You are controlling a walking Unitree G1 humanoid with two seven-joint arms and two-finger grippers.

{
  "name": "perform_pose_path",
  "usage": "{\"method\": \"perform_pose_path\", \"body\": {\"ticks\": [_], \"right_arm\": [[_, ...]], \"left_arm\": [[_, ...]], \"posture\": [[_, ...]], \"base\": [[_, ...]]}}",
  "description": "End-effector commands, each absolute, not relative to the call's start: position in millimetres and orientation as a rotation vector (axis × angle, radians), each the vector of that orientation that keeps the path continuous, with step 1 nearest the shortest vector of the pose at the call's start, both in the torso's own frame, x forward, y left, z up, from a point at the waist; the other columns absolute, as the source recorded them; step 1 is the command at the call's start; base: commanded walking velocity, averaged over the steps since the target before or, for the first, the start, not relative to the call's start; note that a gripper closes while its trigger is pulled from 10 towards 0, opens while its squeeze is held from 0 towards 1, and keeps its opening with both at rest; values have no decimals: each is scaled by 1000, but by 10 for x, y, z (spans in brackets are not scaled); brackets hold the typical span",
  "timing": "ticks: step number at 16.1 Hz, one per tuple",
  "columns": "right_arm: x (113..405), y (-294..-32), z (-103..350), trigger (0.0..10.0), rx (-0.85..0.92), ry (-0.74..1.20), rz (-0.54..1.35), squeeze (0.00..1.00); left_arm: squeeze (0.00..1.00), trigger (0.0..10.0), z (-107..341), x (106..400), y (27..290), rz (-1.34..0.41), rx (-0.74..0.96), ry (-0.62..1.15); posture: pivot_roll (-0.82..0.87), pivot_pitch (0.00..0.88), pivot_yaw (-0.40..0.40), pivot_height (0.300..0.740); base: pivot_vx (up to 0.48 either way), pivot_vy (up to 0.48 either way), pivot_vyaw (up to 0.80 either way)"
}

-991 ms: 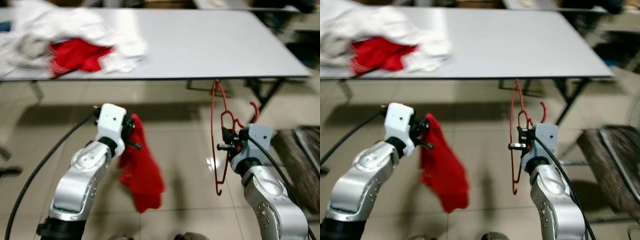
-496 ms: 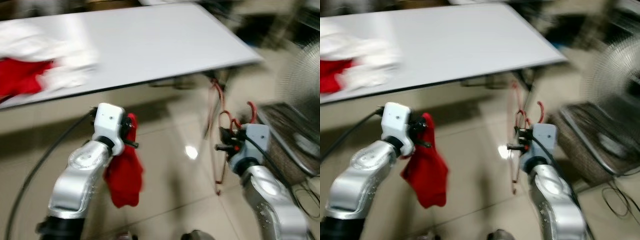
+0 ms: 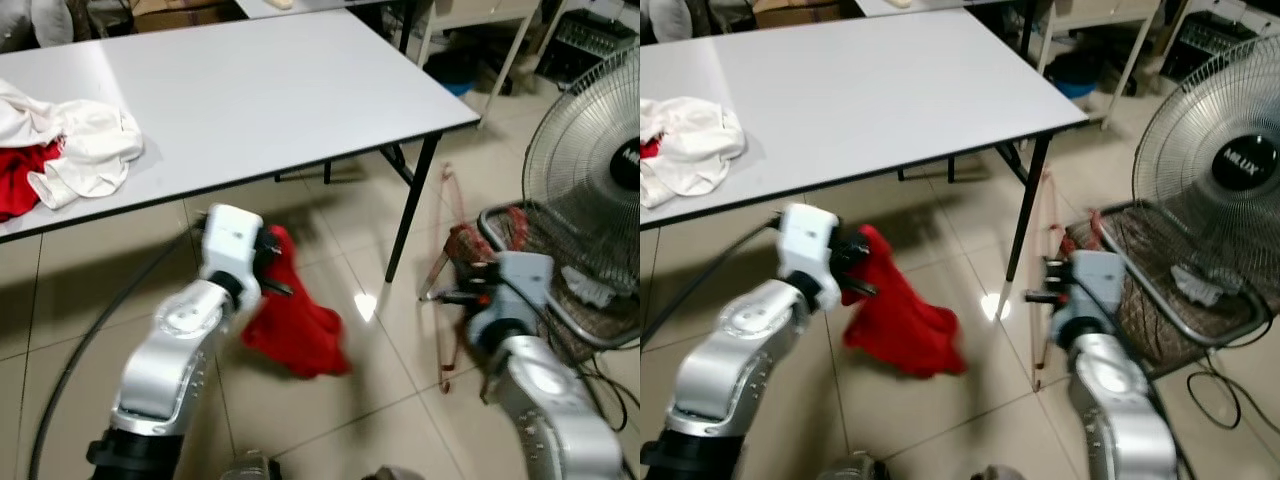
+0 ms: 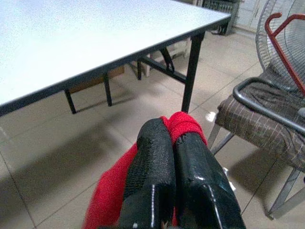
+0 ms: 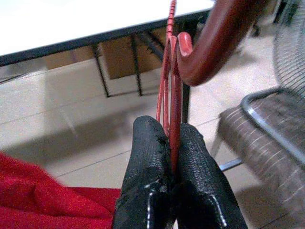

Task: Hang hanger

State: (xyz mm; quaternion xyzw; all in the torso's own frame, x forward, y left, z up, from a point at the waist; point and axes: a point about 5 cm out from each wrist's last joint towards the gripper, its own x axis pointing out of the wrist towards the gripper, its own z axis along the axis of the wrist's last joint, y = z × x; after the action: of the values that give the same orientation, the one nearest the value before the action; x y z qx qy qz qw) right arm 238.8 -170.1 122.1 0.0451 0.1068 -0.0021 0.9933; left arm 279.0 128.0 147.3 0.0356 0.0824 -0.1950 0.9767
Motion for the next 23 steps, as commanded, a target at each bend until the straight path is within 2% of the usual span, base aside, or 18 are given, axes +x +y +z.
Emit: {"method": "perform_pose_path", "body": {"ticks": [1, 4, 23], "right_arm": [[2396, -1643, 1291, 10000, 75, 178, 25, 0], [2401, -1631, 1302, 10000, 34, 168, 55, 0], [2427, -1634, 1314, 10000, 50, 151, 72, 0]], "left_arm": [[0, 10000, 1525, 2804, 1344, -369, 82, 144], [0, 10000, 1521, 2803, 1338, -368, 76, 145], [0, 10000, 1531, 2842, 1330, -380, 66, 133]], "posture": [[-17, 93, -8, 740], [-18, 90, -11, 740], [-27, 46, -7, 740]], "base": [[259, 0, 0], [263, 0, 0], [284, 0, 0]]}}
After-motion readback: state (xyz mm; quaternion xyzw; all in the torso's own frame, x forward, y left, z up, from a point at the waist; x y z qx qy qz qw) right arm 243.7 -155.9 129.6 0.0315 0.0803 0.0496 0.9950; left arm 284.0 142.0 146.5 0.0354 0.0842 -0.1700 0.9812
